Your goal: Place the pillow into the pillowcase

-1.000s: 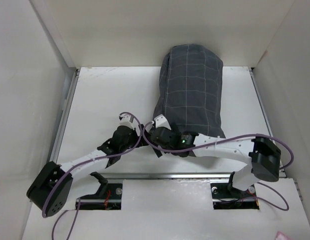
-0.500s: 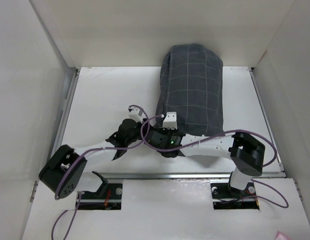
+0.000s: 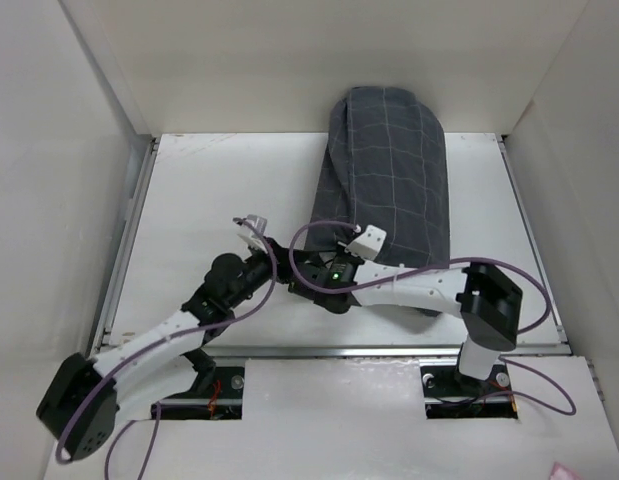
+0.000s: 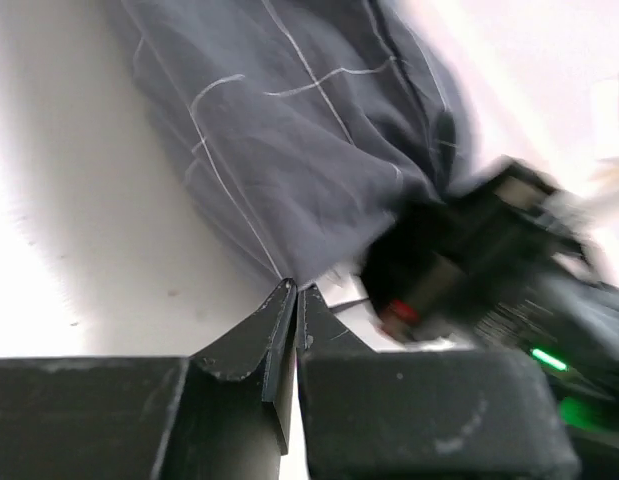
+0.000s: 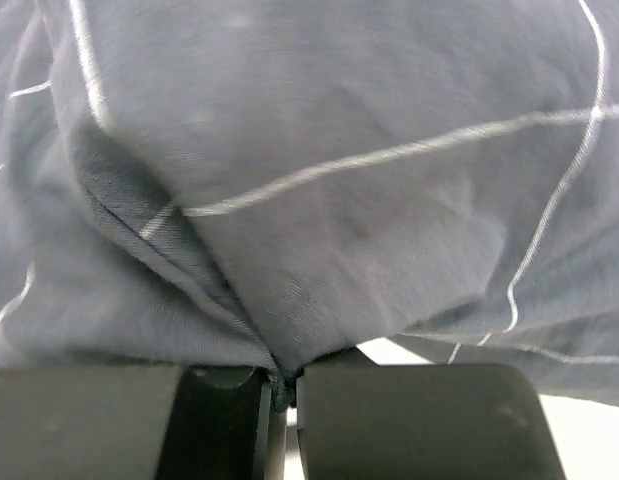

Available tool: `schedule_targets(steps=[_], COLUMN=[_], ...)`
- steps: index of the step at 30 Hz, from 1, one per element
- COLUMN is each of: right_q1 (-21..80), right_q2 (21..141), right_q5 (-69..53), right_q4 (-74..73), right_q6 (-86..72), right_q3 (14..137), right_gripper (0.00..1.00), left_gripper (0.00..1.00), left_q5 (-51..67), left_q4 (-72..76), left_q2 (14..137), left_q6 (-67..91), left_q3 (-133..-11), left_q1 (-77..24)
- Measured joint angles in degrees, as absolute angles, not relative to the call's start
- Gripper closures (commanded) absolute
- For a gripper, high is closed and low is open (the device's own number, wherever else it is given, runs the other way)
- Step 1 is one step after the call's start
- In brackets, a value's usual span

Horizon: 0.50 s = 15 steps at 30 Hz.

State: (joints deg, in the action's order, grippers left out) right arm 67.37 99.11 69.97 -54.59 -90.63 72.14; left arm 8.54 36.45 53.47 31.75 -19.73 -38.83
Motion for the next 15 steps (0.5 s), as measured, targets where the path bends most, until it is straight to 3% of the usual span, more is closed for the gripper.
schedule_targets(steps=[2,3,7,13,15], right_q1=[67.66,67.90,68.27,68.05,67.70], right_q2=[102.56,104.03,107.98,109.06,109.73], right_q5=[72.53,73.47,76.09,79.46,79.92], right_q4=[-61.71,-63.79,-70.13,-74.56,-75.53], right_q6=[-98.50,-101.12,-108.07,-111.35,-111.85], right_q3=[76.51,77.78,80.05,80.40,81.43], right_gripper=[0.93,0.83,0.64,0.56,0.37], left_gripper=[1.00,1.00,1.00,1.00,1.00], left_q5=[7.66,7.31,6.59,7.88,7.42], left_q4=[34.17,32.75,25.58,14.55,10.72], left_q2=[47.13,44.82,39.09,28.60,24.47], left_q6=[32.95,33.61,35.79,39.31,40.05], left_q3=[-18.41,-18.15,-17.63,-17.12,-16.95], left_q1=[-39.53,-39.75,-39.92,-40.77,-40.77])
